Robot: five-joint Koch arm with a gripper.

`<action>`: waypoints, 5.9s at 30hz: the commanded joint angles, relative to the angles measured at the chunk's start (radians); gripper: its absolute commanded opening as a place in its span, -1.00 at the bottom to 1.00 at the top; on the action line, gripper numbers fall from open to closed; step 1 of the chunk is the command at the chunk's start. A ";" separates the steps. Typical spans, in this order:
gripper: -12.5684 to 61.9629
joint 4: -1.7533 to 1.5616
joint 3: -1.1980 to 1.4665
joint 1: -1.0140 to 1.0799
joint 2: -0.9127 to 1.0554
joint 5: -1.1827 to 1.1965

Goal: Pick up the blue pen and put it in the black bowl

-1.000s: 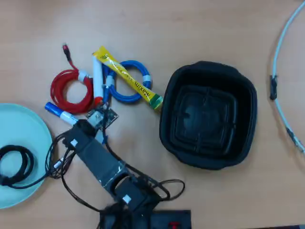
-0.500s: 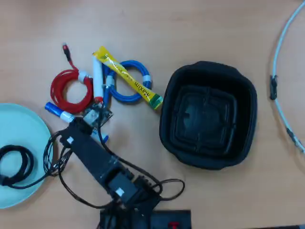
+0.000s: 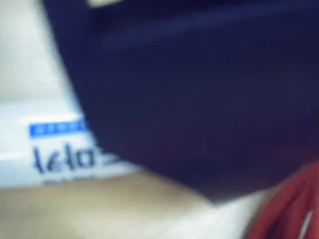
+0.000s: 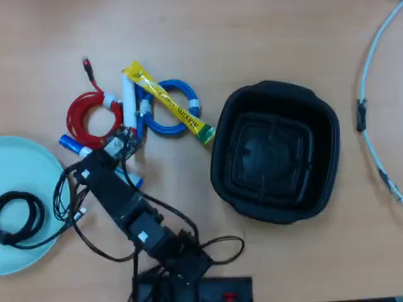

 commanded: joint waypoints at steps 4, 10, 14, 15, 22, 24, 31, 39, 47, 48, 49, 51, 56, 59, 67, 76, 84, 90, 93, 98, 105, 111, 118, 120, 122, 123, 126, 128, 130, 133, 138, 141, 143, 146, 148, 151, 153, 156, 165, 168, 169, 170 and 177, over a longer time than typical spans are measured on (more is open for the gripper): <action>0.08 -0.061 -0.091 0.009 -0.041 0.012; 0.09 -0.097 -0.092 0.015 -0.118 0.012; 0.08 -0.098 -0.092 0.015 -0.124 0.012; 0.08 -0.098 -0.094 0.015 -0.129 0.012; 0.08 -0.095 -0.092 0.012 -0.135 0.023; 0.00 -0.091 -0.091 0.012 -0.133 0.034; -0.86 -0.087 -0.081 0.011 -0.132 0.034; -0.86 -0.084 -0.078 0.014 -0.132 0.051; -0.86 0.040 -0.092 0.003 -0.123 0.186; -0.86 0.061 -0.094 0.003 -0.123 0.198; -0.86 0.080 -0.092 0.003 -0.123 0.204; -0.86 0.114 -0.086 0.003 -0.114 0.207; -0.86 0.186 -0.092 0.006 -0.103 0.230; -0.86 0.202 -0.103 -0.002 -0.071 0.244; -0.86 0.359 -0.184 -0.028 0.035 0.267; -0.86 0.373 -0.210 -0.025 0.092 0.184; -0.86 0.371 -0.238 -0.023 0.250 0.052; -0.86 0.370 -0.239 -0.006 0.333 -0.069; -0.86 0.364 -0.247 0.028 0.359 -0.167; -0.86 0.364 -0.279 0.104 0.383 -0.318; -0.86 0.350 -0.285 0.249 0.396 -0.545; -0.86 0.337 -0.285 0.364 0.419 -0.752; -0.86 0.337 -0.276 0.505 0.419 -0.940; -0.86 0.339 -0.275 0.543 0.419 -0.980; -0.86 0.342 -0.275 0.589 0.420 -1.014; -0.86 0.345 -0.275 0.614 0.420 -1.032; -0.86 0.348 -0.272 0.693 0.425 -1.086; -0.86 0.353 -0.270 0.749 0.426 -1.101; -0.86 0.368 -0.268 0.799 0.426 -1.103; -0.86 0.388 -0.268 0.884 0.426 -1.103; -0.86 0.388 -0.270 1.032 0.425 -1.109; -0.86 0.388 -0.270 1.120 0.425 -1.112; -0.86 0.390 -0.270 1.167 0.425 -1.112; -0.86 0.390 -0.268 1.253 0.420 -1.127; -0.86 0.388 -0.270 1.316 0.417 -1.127; -0.86 0.379 -0.272 1.397 0.414 -1.127; -0.86 0.374 -0.278 1.450 0.413 -1.127; -0.86 0.367 -0.288 1.503 0.413 -1.129; -0.85 0.247 -0.307 1.568 0.264 -1.121; -0.85 0.247 -0.319 1.569 0.241 -1.121; -0.85 0.247 -0.318 1.569 0.239 -1.121; -0.85 0.245 -0.318 1.569 0.233 -1.123; -0.54 0.255 -0.305 1.569 0.196 -1.131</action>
